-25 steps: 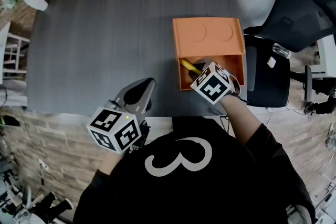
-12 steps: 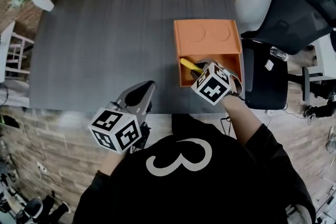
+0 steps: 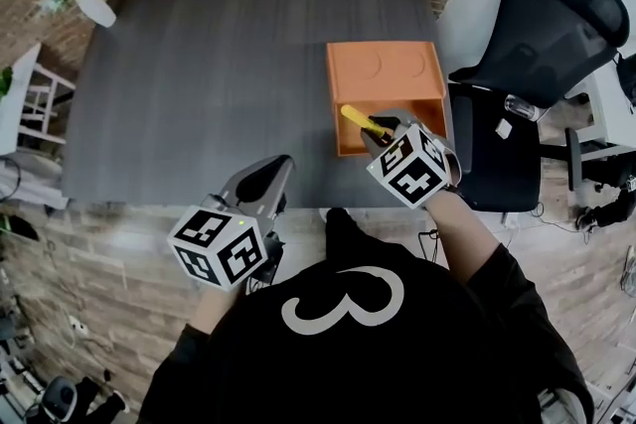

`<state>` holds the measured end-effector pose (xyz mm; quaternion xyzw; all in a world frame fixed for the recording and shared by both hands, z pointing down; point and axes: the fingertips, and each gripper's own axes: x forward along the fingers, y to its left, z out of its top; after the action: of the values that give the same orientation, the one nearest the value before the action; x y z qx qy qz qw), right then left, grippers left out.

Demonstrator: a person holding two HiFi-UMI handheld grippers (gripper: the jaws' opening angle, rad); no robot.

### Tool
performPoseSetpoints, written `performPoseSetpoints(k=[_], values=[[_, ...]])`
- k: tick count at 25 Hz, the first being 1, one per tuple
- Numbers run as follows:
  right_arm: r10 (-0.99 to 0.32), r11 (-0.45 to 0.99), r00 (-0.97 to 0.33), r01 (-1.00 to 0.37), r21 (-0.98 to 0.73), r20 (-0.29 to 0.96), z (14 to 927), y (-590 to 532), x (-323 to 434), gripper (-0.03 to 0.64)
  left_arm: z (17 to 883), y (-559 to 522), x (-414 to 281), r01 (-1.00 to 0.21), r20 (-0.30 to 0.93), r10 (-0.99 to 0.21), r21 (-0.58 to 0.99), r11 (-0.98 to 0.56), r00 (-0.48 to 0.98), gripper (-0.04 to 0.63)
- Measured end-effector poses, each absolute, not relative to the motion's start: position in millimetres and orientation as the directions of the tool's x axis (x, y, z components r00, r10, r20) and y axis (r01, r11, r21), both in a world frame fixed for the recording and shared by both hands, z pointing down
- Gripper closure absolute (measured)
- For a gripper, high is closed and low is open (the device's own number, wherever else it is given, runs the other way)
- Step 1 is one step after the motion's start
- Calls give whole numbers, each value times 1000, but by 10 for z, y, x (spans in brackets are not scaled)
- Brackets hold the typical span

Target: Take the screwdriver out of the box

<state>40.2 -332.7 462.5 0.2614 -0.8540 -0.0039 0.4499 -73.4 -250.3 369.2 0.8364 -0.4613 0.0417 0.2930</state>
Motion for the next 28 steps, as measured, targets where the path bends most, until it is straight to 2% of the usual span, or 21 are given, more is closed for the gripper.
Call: performPoseSetpoints(k=[7, 14, 20, 28], values=[[-565, 791, -568, -579, 197, 598, 4117, -3179, 491, 531, 3532, -2278, -643, -799, 314, -757, 418, -432, 573, 583], [-596, 760, -674, -649, 36, 436, 3688, -2781, 555, 532, 3427, -2057, -568, -792, 287, -758, 401, -460, 586, 583], [-565, 767, -749, -631, -113, 345, 3517, -2350, 621, 532, 3364, -1907, -426, -790, 272, -756, 366, -492, 596, 583], [-506, 782, -803, -581, -225, 315, 3492, -1927, 687, 531, 3381, -1770, -337, -788, 272, -751, 355, -503, 602, 583]])
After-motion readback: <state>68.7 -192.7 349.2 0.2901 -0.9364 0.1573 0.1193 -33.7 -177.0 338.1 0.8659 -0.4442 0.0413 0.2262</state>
